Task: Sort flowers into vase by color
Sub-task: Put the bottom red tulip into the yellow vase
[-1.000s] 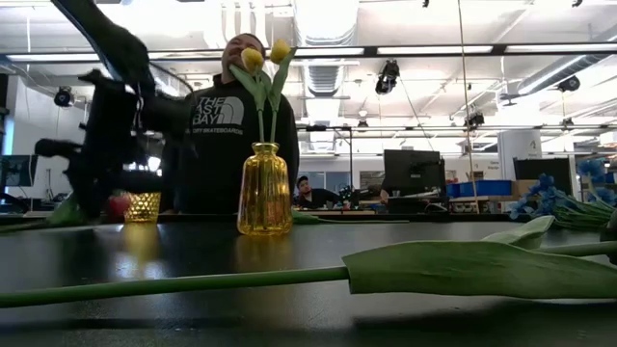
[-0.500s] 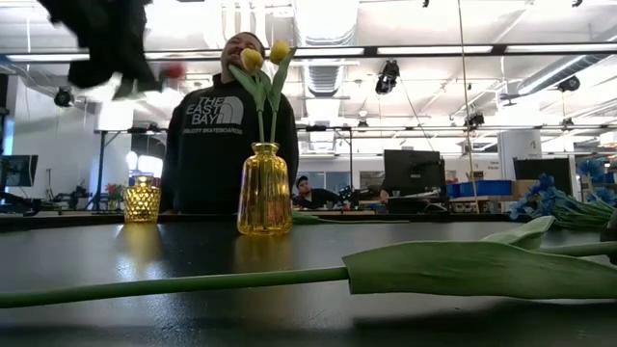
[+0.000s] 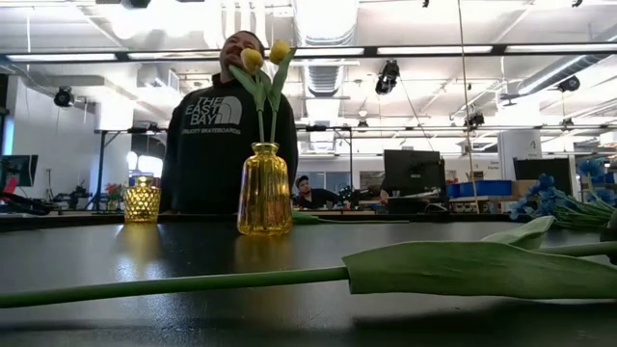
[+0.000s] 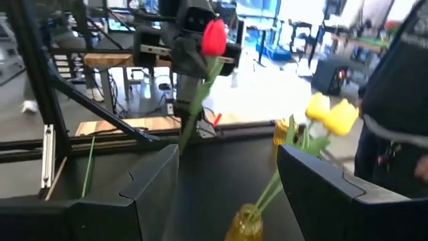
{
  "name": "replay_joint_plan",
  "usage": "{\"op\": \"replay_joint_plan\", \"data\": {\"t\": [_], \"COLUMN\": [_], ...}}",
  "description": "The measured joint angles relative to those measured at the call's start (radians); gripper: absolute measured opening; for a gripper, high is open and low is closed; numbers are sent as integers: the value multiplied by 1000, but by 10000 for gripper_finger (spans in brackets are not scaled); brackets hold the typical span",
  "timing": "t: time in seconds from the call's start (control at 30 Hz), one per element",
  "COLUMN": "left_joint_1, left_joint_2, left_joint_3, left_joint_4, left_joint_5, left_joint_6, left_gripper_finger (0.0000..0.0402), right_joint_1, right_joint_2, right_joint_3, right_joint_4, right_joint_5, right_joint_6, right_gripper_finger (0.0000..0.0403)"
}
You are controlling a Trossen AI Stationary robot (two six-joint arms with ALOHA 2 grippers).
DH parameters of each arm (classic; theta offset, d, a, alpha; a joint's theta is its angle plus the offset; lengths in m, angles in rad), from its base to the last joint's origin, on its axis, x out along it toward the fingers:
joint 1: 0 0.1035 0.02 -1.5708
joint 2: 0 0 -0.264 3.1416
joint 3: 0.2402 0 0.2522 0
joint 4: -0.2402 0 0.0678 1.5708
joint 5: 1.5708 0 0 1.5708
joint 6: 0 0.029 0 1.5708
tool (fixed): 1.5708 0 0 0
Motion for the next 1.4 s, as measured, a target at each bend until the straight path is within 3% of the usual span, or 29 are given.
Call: {"op": "replay_joint_plan", "data": {"t": [0.13,0.27,0.47,0.63,0.93,1.4], "left_joint_1": [7,55,141,191,262,298], "left_joint_2": [114,171,237,256,292,368], "left_joint_3": [-10,-12,-11,3,-23,-23], "left_joint_4": [382,497,687,688,647,735], "left_joint_5": [93,122,251,252,256,258], "left_joint_6": [393,437,436,487,431,306], "left_gripper_finger": [0,0,0,0,0,0], "right_joint_1": [17,32,31,31,31,30], "right_joint_2": [0,0,0,-1,-1,-2], "right_joint_3": [0,0,0,0,0,0], "right_joint_4": [86,161,204,223,222,221], "right_joint_5": [-9,-10,-10,-10,20,54], "right_joint_6": [-159,-240,-259,-258,-246,-247], "right_gripper_finger": [247,247,247,247,247,247]}}
